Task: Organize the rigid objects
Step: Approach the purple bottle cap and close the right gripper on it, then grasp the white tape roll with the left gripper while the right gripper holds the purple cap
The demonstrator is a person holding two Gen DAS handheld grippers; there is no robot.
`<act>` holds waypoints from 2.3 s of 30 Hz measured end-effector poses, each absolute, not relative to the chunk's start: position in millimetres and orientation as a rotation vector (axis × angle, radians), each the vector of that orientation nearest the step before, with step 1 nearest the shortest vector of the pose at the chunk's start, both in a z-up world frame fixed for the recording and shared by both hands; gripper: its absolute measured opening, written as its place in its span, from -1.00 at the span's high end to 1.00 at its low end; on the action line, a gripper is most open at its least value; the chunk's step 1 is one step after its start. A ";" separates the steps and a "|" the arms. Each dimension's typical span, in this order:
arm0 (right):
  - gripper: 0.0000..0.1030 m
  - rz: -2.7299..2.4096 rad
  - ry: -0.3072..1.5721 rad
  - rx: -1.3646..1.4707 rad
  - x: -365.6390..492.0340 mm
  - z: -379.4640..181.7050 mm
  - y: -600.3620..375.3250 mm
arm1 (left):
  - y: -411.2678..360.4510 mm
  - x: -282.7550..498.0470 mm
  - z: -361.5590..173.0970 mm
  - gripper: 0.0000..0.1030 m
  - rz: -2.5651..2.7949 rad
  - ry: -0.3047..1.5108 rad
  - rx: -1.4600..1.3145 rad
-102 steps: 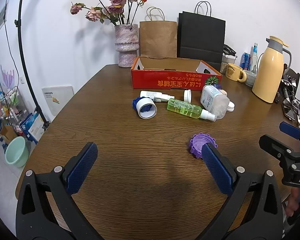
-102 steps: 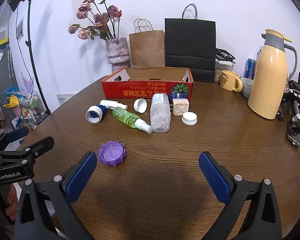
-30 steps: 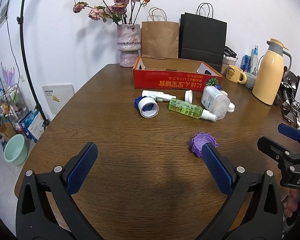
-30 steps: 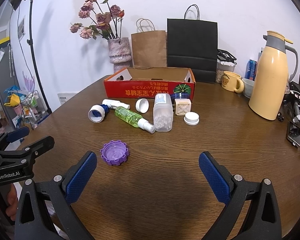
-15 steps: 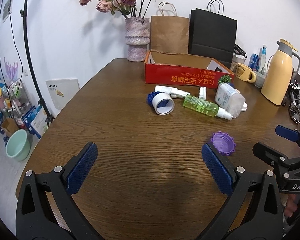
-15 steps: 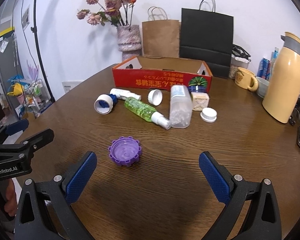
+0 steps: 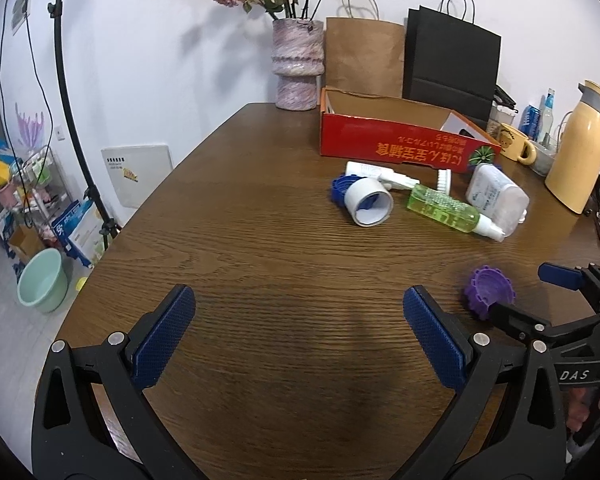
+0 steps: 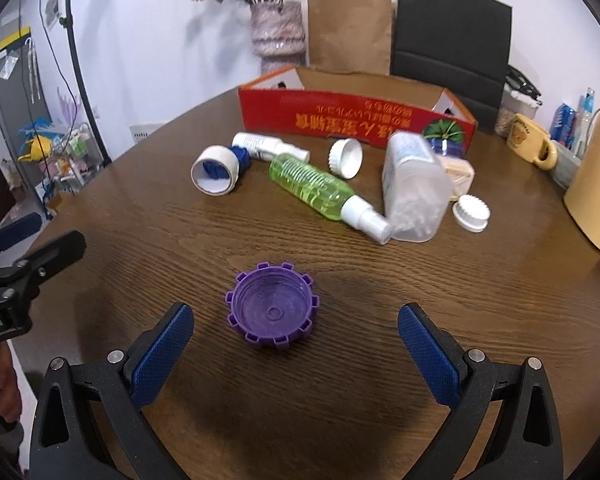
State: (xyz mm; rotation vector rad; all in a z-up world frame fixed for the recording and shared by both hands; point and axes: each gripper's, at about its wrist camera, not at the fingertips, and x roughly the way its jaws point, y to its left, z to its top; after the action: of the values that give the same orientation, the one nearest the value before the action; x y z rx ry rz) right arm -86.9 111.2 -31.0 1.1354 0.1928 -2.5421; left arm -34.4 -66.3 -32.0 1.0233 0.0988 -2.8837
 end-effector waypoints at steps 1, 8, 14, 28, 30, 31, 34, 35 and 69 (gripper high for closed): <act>-1.00 -2.535 0.195 1.148 -89.8 -32.8 109.5 | -67.4 -35.9 -32.4 -1.00 -2.881 0.099 1.027; -0.73 -2.493 0.207 1.216 -103.7 -44.1 99.5 | -75.0 -43.7 -35.8 -1.00 -2.871 0.117 1.049; -0.16 -2.447 0.198 1.213 -106.5 -46.6 94.4 | -73.9 -50.0 -35.2 -1.00 -2.876 0.118 1.056; -0.16 -2.539 0.196 1.036 -120.3 -13.4 102.9 | -57.7 -88.1 -21.5 -1.00 -2.893 0.130 1.091; -0.16 -2.556 0.191 1.017 -123.9 -7.9 106.0 | -53.7 -95.4 -19.9 -1.00 -2.893 0.128 1.098; -0.16 -2.564 0.186 1.007 -125.8 -5.0 107.8 | -51.4 -98.7 -19.5 -1.00 -2.891 0.124 1.100; -0.16 -2.591 0.168 0.975 -131.5 1.8 112.3 | -45.3 -111.9 -18.5 -1.00 -2.883 0.129 1.114; -0.16 -2.599 0.161 0.966 -133.1 3.8 114.1 | -43.4 -117.0 -19.0 -1.00 -2.877 0.131 1.122; -0.16 -2.715 0.081 0.813 -156.9 7.7 146.1 | -32.1 -175.5 -53.1 0.22 -2.805 0.328 1.204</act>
State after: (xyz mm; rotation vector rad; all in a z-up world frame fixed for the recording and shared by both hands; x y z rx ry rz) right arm -156.9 146.1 7.7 0.8133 0.0806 -2.7149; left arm -175.5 -32.1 -53.1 1.2043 0.3279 -2.8050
